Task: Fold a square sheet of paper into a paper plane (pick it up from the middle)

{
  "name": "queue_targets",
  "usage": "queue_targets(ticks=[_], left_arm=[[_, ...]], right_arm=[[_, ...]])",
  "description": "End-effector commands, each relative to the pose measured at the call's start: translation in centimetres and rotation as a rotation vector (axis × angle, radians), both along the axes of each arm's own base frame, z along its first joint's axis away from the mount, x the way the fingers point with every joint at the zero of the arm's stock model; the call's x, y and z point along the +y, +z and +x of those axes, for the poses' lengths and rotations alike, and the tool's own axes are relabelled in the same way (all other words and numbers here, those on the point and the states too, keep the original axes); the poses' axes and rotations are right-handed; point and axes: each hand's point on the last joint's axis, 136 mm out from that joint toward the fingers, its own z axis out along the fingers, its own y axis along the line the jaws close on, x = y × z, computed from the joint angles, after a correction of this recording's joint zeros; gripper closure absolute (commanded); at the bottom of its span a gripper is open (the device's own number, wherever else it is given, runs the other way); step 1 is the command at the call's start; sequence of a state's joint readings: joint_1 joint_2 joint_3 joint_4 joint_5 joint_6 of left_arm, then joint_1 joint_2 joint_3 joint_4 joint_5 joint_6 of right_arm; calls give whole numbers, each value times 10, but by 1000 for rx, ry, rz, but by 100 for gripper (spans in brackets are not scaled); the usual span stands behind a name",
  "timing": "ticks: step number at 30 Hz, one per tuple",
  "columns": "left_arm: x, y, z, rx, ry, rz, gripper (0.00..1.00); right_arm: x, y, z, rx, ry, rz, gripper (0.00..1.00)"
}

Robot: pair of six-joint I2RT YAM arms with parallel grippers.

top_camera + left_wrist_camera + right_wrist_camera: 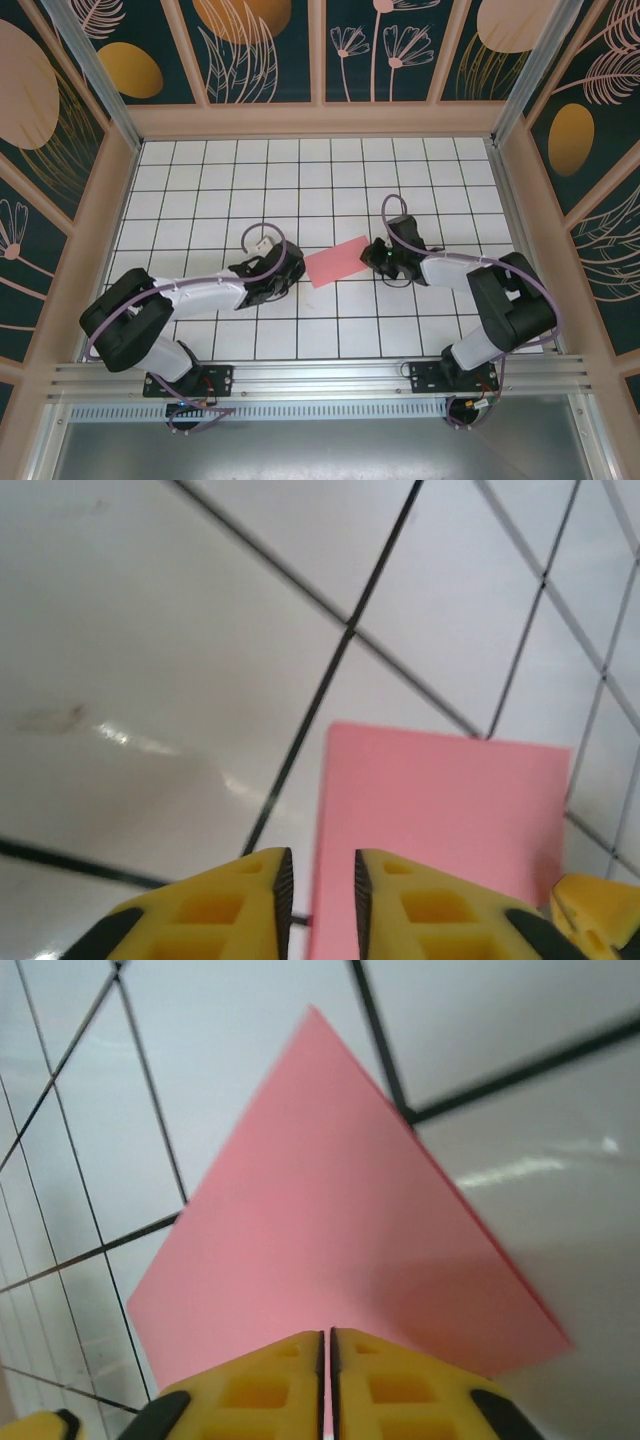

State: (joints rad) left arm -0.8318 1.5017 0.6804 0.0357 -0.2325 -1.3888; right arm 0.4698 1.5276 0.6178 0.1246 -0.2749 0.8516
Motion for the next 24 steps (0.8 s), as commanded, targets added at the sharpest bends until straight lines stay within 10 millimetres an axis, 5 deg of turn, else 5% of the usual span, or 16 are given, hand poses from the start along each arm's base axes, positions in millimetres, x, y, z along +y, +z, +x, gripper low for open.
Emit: queue_targets(ticks=[1,9,24], left_arm=[[-4,11,12,-27,-137,85,66],[-1,22,44,-48,-232,182,50],[62,25,62,-30,-142,230,23]], right_arm=[[0,8,4,-23,25,-116,80],[41,-2,17,3,97,-178,78],[115,-47,8,49,414,-228,81]])
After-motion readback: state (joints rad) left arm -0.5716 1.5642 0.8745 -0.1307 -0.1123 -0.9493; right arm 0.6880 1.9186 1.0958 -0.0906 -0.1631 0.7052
